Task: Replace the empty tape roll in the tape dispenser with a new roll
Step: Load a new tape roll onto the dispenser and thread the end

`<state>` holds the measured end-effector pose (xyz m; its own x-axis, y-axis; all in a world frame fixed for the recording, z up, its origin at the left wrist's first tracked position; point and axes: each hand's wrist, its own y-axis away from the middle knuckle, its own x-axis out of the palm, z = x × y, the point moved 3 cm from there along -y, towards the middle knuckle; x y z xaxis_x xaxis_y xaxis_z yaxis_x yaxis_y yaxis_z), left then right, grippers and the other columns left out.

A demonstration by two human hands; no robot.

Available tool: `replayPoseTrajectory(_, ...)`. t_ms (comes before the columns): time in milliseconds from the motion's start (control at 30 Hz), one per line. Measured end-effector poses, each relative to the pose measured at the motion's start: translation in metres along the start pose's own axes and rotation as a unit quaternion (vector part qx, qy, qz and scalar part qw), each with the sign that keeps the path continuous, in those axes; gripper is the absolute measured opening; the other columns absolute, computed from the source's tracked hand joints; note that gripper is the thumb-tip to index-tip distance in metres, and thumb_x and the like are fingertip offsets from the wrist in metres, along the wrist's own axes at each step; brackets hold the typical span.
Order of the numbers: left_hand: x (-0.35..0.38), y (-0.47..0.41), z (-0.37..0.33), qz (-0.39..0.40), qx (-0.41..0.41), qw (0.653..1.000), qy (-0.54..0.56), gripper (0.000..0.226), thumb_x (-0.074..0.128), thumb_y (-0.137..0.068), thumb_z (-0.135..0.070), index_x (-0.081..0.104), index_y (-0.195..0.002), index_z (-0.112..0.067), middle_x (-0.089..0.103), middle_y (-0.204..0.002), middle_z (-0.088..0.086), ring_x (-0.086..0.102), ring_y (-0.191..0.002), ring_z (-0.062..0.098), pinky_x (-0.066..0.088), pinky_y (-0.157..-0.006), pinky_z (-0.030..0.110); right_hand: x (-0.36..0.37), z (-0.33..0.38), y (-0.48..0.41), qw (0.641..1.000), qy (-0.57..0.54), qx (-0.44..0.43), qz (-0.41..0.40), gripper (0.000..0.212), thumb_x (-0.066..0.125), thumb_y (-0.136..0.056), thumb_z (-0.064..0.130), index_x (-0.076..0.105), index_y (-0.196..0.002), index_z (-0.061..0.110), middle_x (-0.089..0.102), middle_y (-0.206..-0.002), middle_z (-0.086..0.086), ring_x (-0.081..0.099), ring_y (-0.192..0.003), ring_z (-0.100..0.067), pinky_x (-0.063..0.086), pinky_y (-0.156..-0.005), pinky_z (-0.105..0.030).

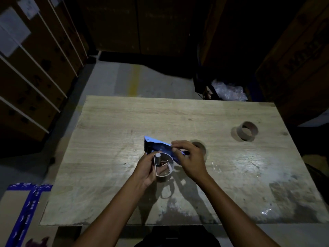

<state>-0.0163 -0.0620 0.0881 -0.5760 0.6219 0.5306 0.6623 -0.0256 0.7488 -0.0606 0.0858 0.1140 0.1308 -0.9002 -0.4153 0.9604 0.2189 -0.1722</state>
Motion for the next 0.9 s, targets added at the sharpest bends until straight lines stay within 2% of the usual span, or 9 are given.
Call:
replayPoseTrajectory(67,-0.005,-0.007,0.001,-0.05,0.02,0.999,0.006,0.013,0.053,-0.093,0.002,0.058,-0.093,-0.01,0.069,-0.077,0.013,0.067,-0.072,0.023,0.061,-0.057,0.036,-0.011,-0.018,0.002,0.997,0.01,0.06,-0.049,0.009,0.068,-0.087,0.014,0.077,-0.088,0.013,0.074,-0.089,0.004,0.068,-0.084,-0.005,0.053,-0.076,-0.019)
replayPoseTrajectory(167,-0.005,-0.011,0.007,-0.071,0.031,0.996,0.033,0.016,0.051,-0.093,0.006,0.057,-0.087,-0.007,0.064,-0.088,0.017,0.062,-0.083,0.027,0.059,-0.071,0.043,-0.023,-0.058,0.006,0.98,0.142,0.113,-0.086,0.015,0.067,-0.088,0.024,0.077,-0.087,0.013,0.075,-0.088,0.0,0.069,-0.082,-0.015,0.052,-0.073,-0.026)
replayPoseTrajectory(233,-0.003,-0.012,0.011,-0.086,0.029,0.995,0.037,0.016,0.049,-0.096,0.005,0.056,-0.087,-0.006,0.063,-0.091,0.018,0.062,-0.085,0.028,0.053,-0.088,0.045,-0.028,-0.079,0.006,0.962,0.221,0.136,-0.081,0.02,0.064,-0.087,0.031,0.077,-0.092,0.016,0.075,-0.095,0.0,0.068,-0.091,-0.021,0.05,-0.077,-0.03)
replayPoseTrajectory(333,0.0,-0.017,0.013,-0.11,0.041,0.992,0.049,0.017,0.047,-0.098,0.004,0.053,-0.086,-0.007,0.061,-0.091,0.015,0.06,-0.085,0.025,0.049,-0.096,0.045,-0.028,-0.099,0.004,0.929,0.323,0.179,-0.022,0.023,0.066,-0.085,0.034,0.075,-0.103,0.022,0.073,-0.109,0.0,0.061,-0.104,-0.026,0.049,-0.084,-0.038)
replayPoseTrajectory(467,-0.001,-0.026,0.017,-0.117,0.038,0.99,0.063,0.019,0.047,-0.097,0.006,0.056,-0.092,-0.01,0.063,-0.093,0.011,0.062,-0.084,0.022,0.058,-0.073,0.035,-0.017,-0.112,0.003,0.882,0.417,0.193,0.103,0.04,0.061,-0.084,0.046,0.068,-0.117,0.023,0.062,-0.127,0.001,0.047,-0.117,-0.028,0.045,-0.088,-0.04)
replayPoseTrajectory(567,-0.006,-0.034,0.017,-0.104,0.039,0.991,0.071,0.02,0.045,-0.097,0.007,0.056,-0.1,-0.01,0.067,-0.09,0.012,0.069,-0.076,0.021,0.06,-0.064,0.037,-0.01,-0.119,0.005,0.867,0.44,0.173,0.158,0.033,0.063,-0.083,0.041,0.068,-0.109,0.021,0.063,-0.121,-0.001,0.046,-0.122,-0.029,0.046,-0.089,-0.044)
replayPoseTrajectory(633,-0.01,-0.04,0.017,-0.09,0.033,0.992,0.087,0.017,0.045,-0.098,0.005,0.056,-0.103,-0.008,0.071,-0.08,0.014,0.073,-0.066,0.022,0.061,-0.054,0.034,-0.01,-0.123,0.007,0.866,0.447,0.159,0.158,0.019,0.06,-0.086,0.031,0.069,-0.098,0.02,0.068,-0.106,-0.003,0.051,-0.119,-0.03,0.05,-0.084,-0.044)
replayPoseTrajectory(733,-0.015,-0.05,0.016,-0.096,0.031,0.991,0.092,0.015,0.049,-0.097,0.003,0.056,-0.106,-0.007,0.066,-0.092,0.015,0.069,-0.078,0.025,0.06,-0.056,0.031,-0.014,-0.123,0.006,0.871,0.442,0.152,0.15,0.012,0.059,-0.086,0.02,0.071,-0.088,0.018,0.071,-0.088,-0.004,0.064,-0.097,-0.027,0.053,-0.078,-0.041)
replayPoseTrajectory(900,-0.014,-0.053,0.015,-0.111,0.037,0.99,0.084,0.016,0.048,-0.097,0.005,0.056,-0.093,-0.008,0.061,-0.087,0.014,0.061,-0.064,0.019,0.054,-0.048,0.022,-0.025,-0.1,0.007,0.917,0.372,0.113,0.082,0.01,0.071,-0.077,0.029,0.069,-0.074,0.02,0.072,-0.086,-0.003,0.067,-0.075,-0.024,0.053,-0.072,-0.036)
